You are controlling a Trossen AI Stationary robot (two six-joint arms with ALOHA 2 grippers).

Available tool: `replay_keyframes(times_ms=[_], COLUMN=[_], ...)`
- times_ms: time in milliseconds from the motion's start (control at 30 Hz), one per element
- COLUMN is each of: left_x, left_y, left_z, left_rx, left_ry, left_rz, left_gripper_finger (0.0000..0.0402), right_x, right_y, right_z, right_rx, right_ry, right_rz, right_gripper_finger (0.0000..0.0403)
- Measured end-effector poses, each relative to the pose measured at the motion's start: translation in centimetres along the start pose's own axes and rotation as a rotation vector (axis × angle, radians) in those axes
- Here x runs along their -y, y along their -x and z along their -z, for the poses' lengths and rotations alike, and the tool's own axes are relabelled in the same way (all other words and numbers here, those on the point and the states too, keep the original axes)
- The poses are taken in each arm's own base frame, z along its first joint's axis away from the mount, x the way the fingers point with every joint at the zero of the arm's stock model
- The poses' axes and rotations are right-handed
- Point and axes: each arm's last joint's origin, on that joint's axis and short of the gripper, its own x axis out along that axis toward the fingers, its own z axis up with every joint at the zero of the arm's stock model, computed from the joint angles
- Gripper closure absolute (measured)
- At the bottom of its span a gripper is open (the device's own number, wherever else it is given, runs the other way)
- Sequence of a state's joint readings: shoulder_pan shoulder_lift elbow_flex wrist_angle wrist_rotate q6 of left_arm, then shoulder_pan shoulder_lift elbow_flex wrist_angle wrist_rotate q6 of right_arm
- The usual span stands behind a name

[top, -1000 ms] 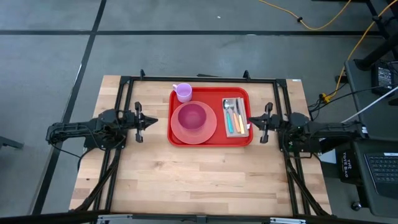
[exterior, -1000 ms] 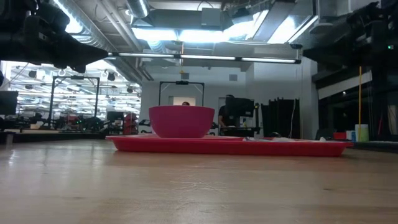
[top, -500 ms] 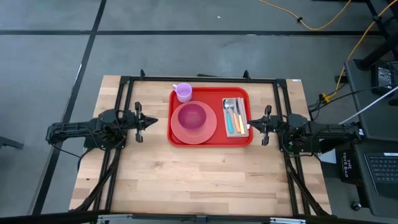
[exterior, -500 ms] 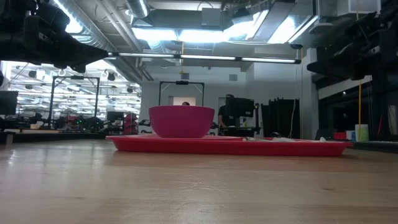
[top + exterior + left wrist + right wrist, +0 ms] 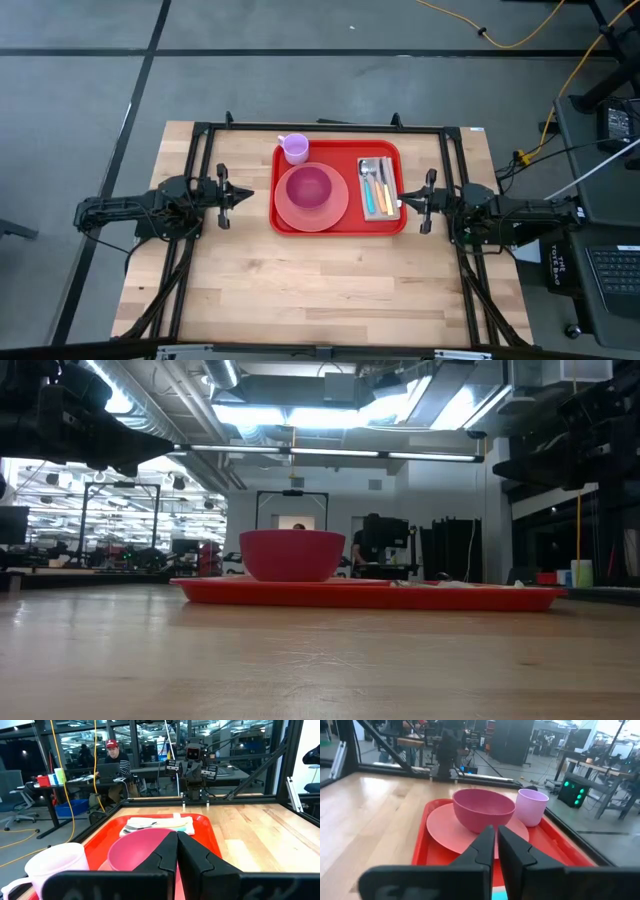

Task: Set up tray
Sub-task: Return to Home Position

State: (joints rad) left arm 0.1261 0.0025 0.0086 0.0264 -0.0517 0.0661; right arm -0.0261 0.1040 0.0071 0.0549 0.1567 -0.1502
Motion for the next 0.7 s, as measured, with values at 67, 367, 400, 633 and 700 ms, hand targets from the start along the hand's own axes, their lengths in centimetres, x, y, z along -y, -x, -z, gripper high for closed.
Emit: replay_keyframes(times_ms=[67,367,400,633,700], left_x=[0.0,0.0,0.0,0.0,0.0], left_y=[0.0,0.0,0.0,0.0,0.0], left_z=[0.0,0.0,0.0,0.0,0.0], left_rx=[0.0,0.0,0.0,0.0,0.0], left_ry=[0.0,0.0,0.0,0.0,0.0], left_rz=[0.0,0.0,0.0,0.0,0.0], left_gripper_finger=[0.0398,0.0398,0.0398,0.0398,0.0398], right_x=[0.0,0.0,0.0,0.0,0.0], right_y=[0.0,0.0,0.0,0.0,0.0], right_z=[0.01,0.01,0.01,0.01,0.01], right_rx=[-0.001,-0.001,-0.001,-0.001,-0.001], right_ry=[0.01,0.009,0.009,0.004,-0.023], right_rz=[0.0,0.0,0.0,0.0,0.0], right_gripper_finger=[0.0376,0.0375,0.0375,0.0375,0.0375])
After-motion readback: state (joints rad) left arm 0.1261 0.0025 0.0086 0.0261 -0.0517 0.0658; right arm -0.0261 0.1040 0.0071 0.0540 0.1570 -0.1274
